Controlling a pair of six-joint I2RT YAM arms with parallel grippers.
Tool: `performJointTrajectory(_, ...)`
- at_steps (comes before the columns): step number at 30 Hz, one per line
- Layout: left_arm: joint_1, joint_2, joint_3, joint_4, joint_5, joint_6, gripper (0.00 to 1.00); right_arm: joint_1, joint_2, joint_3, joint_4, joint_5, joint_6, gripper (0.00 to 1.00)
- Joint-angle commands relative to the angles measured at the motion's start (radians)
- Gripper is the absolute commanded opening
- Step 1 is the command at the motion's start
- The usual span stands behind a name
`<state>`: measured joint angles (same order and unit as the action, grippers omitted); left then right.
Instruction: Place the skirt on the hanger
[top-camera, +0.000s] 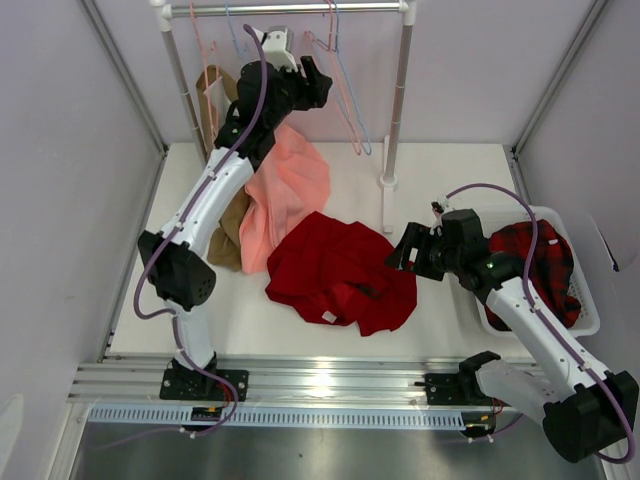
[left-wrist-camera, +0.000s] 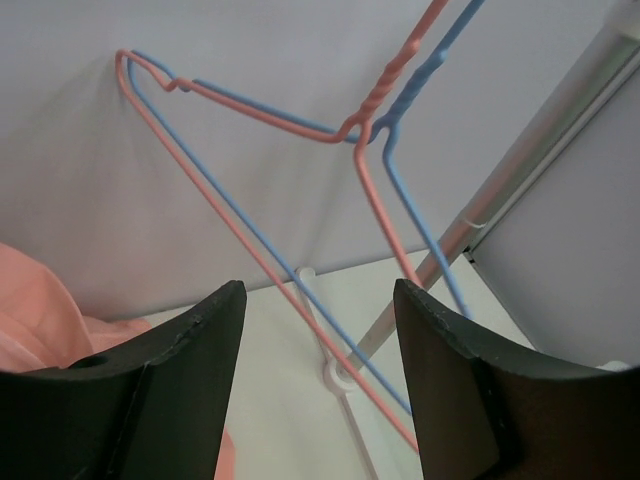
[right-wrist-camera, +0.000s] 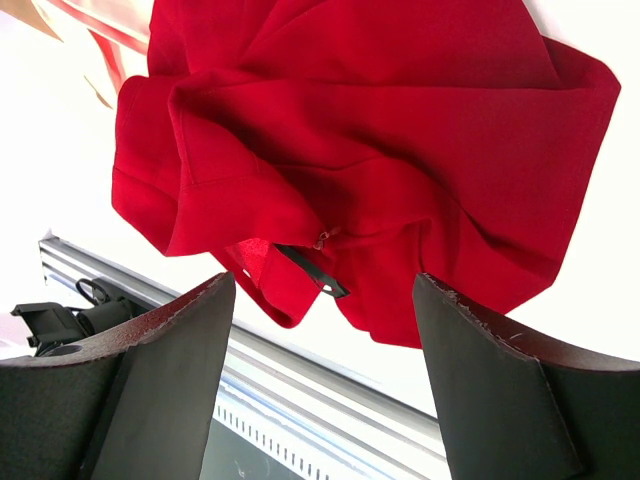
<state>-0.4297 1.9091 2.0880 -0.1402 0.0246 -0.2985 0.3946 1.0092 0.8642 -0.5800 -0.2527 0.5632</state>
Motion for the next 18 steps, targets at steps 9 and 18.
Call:
performJointTrajectory(9,-0.009,-0.045,-0.052,0.045,-0.086,-0.005,0.68,-0.003,-0.027,-0.007,-0.020,-0.010,-0.025,0.78)
performJointTrajectory(18,-0.009,-0.102,-0.068,0.070,-0.078,-0.005,0.70,-0.007,-0.021,-0.007,-0.012,-0.014,-0.025,0.78)
